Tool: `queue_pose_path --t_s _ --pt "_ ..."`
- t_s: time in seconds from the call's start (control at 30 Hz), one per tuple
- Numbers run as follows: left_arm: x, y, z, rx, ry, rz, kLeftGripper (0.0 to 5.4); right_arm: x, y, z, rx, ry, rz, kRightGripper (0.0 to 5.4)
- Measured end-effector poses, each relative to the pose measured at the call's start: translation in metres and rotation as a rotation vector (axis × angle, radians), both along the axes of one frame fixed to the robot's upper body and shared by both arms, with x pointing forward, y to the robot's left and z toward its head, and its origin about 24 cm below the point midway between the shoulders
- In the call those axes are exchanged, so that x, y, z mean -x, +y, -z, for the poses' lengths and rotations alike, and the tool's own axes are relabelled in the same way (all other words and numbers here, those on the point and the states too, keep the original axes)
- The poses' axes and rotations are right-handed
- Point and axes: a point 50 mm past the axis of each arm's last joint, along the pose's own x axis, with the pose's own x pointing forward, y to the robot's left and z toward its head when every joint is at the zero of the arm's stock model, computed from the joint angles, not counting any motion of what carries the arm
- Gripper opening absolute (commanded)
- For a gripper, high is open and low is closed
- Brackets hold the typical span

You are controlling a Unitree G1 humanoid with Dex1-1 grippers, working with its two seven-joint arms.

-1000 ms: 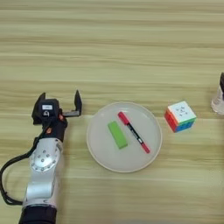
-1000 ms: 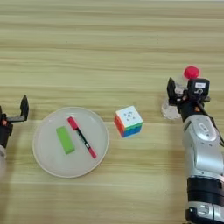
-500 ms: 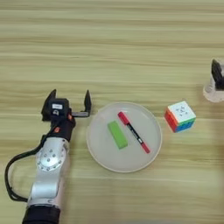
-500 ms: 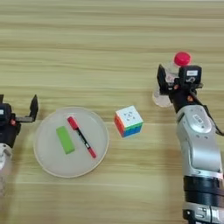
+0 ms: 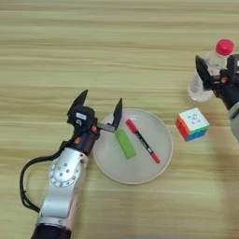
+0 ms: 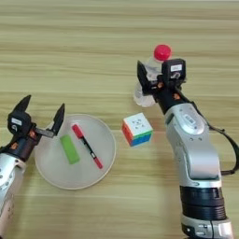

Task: Move the objects on the table

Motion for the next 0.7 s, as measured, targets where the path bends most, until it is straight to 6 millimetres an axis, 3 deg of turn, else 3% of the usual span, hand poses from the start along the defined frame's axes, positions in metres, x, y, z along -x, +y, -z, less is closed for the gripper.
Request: queue_pose_path --t_s 0.3,0.7 --pt "0.011 -0.022 -0.001 -0.017 -0.003 0.166 5.40 0.002 0.032 -0.006 -0.018 0.004 -0.127 3.18" --pt "0.012 -0.026 -0.003 -0.025 -0.009 0.197 5.40 0.010 0.074 -0.004 -0.040 0.056 -0.299 3.18"
